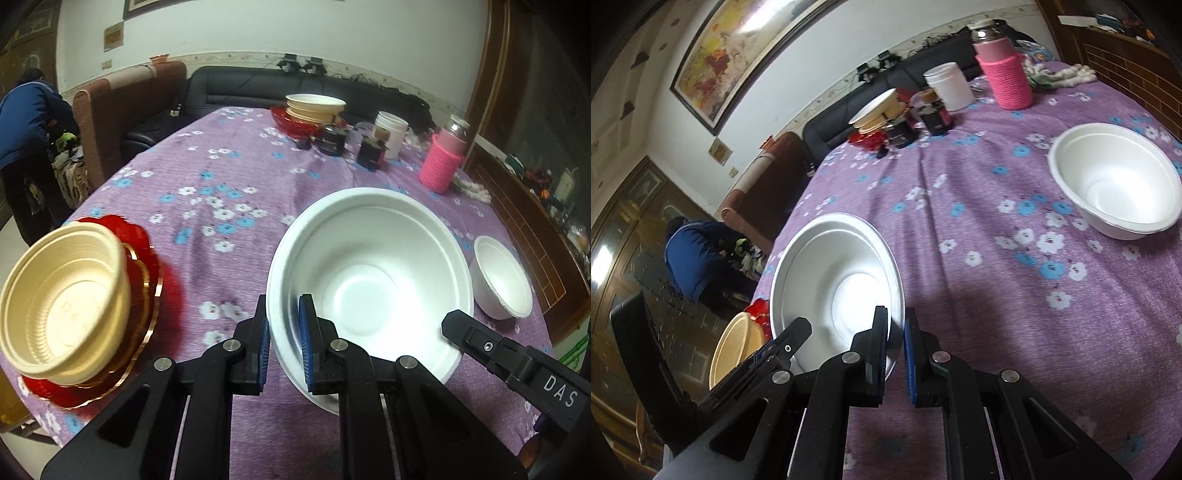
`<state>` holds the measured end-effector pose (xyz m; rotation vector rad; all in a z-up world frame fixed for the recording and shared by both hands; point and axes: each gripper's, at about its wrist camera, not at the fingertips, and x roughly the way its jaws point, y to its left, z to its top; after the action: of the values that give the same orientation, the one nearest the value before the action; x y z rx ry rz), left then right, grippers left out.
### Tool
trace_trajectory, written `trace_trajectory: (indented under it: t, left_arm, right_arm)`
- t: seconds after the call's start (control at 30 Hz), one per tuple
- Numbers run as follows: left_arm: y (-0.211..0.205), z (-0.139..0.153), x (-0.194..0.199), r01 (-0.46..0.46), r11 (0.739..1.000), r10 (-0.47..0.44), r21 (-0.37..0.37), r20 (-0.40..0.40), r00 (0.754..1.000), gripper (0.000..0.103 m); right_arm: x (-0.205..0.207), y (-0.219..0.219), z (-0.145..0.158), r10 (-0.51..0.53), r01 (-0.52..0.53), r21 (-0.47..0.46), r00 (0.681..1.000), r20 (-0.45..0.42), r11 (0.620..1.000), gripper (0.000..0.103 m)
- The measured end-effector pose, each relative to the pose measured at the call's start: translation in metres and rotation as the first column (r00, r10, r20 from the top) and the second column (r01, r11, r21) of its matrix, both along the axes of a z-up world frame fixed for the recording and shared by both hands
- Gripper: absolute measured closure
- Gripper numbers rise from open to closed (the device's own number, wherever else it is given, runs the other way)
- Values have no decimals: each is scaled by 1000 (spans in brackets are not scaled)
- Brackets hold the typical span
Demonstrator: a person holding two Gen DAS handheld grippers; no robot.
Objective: Organize plates and bowls
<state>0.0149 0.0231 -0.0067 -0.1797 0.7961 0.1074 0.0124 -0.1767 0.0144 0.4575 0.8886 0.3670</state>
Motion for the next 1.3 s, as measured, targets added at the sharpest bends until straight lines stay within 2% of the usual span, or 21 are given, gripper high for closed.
trace_trajectory:
  t: [0.27,0.77,1.3]
  left_arm:
    - [20,15,-18,-66,997,64,27,64,996,91]
    - [79,29,-45,-213,977,212,-2,110,971,91]
    - [140,42,-68,-377,925,378,-33,136,916,91]
  right_arm:
    - [-5,24,14,59,-59,3,998,36,998,95]
    - [-7,89,38,210,-211,-7,972,106,978,95]
    - [-8,172,55,384,-383,-32,913,139,923,95]
